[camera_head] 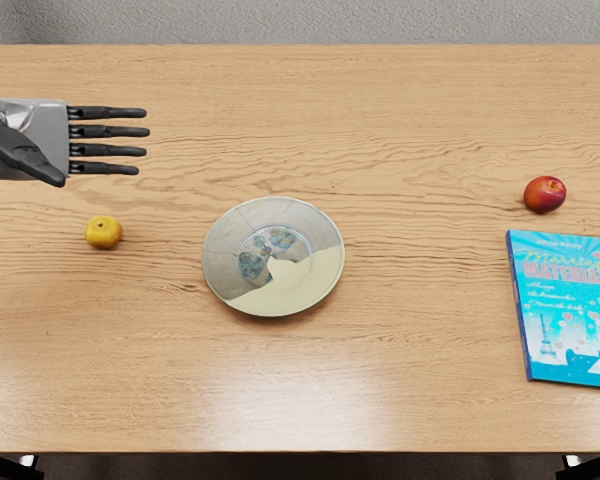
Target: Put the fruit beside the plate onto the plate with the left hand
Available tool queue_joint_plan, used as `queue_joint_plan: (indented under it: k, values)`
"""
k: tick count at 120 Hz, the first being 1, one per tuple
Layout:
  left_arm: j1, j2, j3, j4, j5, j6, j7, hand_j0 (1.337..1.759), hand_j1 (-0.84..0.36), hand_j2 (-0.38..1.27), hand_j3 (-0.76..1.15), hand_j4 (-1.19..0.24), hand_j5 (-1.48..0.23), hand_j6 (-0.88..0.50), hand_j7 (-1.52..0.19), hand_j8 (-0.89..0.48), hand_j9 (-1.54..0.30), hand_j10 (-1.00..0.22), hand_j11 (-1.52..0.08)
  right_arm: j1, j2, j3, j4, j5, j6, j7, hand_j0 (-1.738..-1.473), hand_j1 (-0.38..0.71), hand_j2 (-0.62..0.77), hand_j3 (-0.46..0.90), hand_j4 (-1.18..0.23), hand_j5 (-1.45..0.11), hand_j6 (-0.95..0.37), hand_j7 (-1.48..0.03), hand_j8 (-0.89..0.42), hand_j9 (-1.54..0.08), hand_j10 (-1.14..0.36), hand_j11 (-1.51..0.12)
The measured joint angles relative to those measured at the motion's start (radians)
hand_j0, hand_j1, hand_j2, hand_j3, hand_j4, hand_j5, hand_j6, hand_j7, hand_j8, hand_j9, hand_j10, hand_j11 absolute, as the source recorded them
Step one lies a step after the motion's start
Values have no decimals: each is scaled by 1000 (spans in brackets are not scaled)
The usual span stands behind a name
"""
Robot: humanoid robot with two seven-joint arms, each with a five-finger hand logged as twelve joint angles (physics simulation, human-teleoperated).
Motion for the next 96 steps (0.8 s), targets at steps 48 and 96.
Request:
queue_joint_plan:
  k: [48,96]
  values:
    - [-6,-25,-5,29,12,0,0,1658,348,-1,0,3,0,4,0,3,0,2,0,0,0,0,0,0,0,-4,-1658,-317,-5,0,-27,-35,-26,-35,-27,-35,-27,-35]
    - [-170,-131,-1,128,538,0,0,1658,348,-1,0,1,0,1,0,1,0,1,0,1,0,0,0,0,0,-4,-1658,-317,-5,0,-26,-34,-26,-34,-26,-34,-26,-34]
